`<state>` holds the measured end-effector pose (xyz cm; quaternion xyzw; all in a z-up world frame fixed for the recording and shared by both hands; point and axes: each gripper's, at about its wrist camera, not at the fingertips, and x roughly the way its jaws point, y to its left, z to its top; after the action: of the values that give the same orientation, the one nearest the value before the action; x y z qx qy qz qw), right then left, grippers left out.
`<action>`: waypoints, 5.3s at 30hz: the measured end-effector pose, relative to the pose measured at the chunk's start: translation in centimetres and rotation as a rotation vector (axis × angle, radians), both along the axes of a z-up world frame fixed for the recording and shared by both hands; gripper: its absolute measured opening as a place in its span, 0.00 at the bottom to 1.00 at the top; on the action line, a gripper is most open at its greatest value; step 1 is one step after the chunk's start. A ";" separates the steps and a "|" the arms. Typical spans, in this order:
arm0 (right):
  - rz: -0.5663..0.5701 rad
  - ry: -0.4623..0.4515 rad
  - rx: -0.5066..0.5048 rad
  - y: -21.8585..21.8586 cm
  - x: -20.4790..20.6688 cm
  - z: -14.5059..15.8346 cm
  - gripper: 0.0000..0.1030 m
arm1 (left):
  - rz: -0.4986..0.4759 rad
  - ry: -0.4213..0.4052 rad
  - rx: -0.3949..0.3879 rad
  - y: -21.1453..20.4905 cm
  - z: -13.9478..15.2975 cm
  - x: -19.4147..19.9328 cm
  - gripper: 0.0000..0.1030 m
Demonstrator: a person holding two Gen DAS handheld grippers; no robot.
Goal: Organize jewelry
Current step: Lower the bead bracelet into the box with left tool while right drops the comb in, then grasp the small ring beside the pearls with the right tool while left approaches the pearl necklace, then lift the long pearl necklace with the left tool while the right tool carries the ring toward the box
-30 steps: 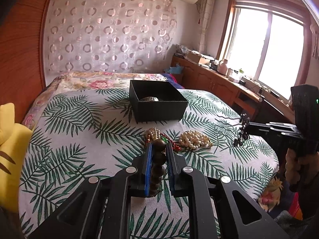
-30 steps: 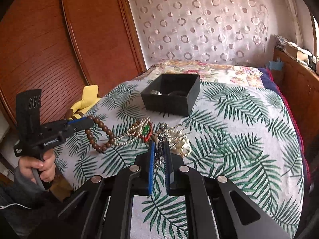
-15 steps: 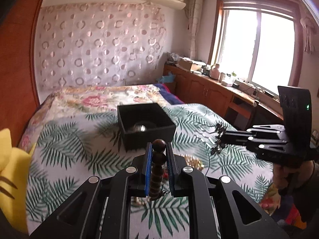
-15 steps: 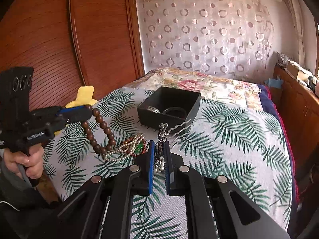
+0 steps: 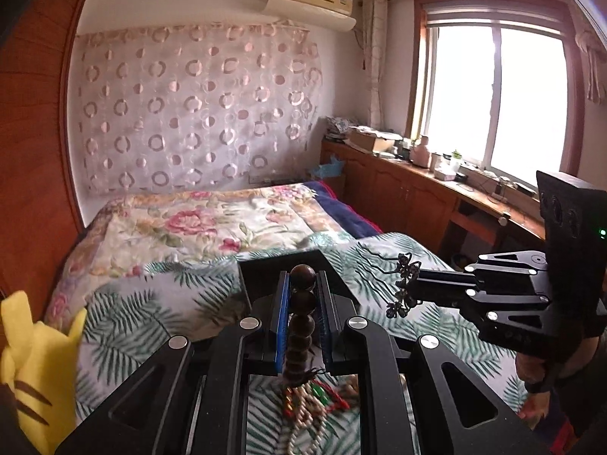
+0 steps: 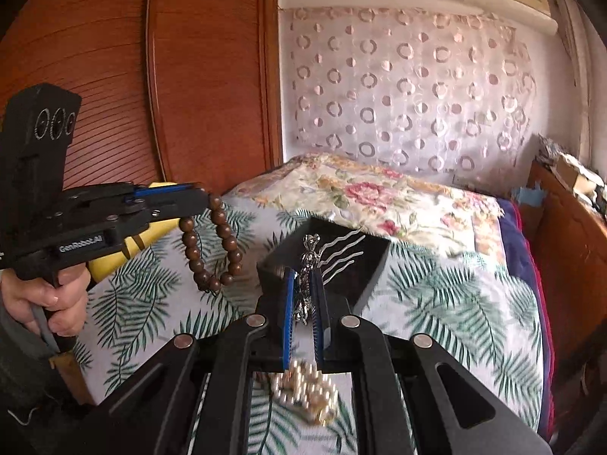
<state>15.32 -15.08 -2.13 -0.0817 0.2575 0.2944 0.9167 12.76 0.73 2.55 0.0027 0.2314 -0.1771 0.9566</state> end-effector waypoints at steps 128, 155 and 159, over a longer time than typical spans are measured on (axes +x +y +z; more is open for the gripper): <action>-0.075 0.207 -0.041 -3.9 -5.8 -12.3 0.13 | -0.101 0.341 0.216 -3.3 -13.4 -2.8 0.04; -0.074 0.170 -0.040 -3.7 -5.8 -10.4 0.13 | -0.097 0.076 0.053 -2.1 -1.5 -5.4 0.03; -0.069 0.151 -0.038 -3.5 -5.6 -9.5 0.13 | -0.089 0.053 0.052 -2.0 -0.4 -4.7 0.03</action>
<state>9.76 -18.58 -11.62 -0.0677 0.3341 0.2632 0.9025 8.06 -1.25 2.10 0.0330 0.2607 -0.2132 0.9410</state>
